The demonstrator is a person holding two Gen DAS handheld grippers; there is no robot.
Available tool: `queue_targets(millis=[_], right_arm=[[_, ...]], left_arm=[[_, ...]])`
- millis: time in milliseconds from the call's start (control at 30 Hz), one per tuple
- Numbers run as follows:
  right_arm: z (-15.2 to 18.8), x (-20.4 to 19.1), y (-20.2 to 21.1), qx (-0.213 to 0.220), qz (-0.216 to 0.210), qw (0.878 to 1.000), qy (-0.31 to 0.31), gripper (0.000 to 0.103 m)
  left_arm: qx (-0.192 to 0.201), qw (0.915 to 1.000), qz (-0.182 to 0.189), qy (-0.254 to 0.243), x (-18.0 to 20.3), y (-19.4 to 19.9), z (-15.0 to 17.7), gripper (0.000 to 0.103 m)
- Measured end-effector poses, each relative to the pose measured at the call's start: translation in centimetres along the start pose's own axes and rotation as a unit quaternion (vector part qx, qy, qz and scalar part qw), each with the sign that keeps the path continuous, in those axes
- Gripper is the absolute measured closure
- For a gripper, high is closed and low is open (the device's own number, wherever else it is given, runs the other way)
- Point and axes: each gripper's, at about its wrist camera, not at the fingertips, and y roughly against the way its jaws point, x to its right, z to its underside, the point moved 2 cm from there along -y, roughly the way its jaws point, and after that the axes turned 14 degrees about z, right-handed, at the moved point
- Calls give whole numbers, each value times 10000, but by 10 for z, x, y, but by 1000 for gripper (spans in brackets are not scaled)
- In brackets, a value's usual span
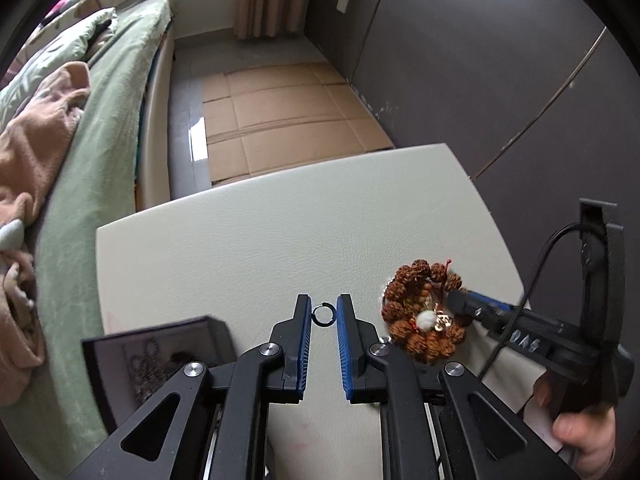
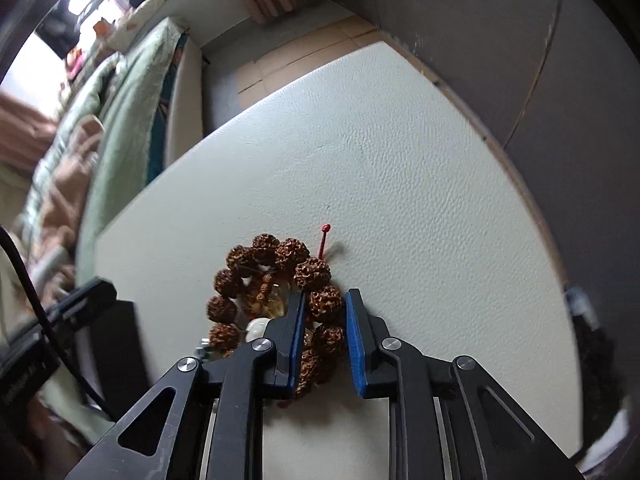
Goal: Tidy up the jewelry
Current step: 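Carry the ring into the box with the left tool while the right tool grasps the brown bead bracelet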
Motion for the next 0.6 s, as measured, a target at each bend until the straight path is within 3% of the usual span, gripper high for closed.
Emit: queue_targets(millis=[267, 600], right_arm=[[12, -12, 62, 693, -919, 9933, 72, 82], [28, -40, 104, 1131, -1236, 9856, 234, 82]], left_arm=[[366, 9992, 99, 150, -17, 44, 14, 90], [642, 9974, 11, 315, -50, 81, 32, 90]])
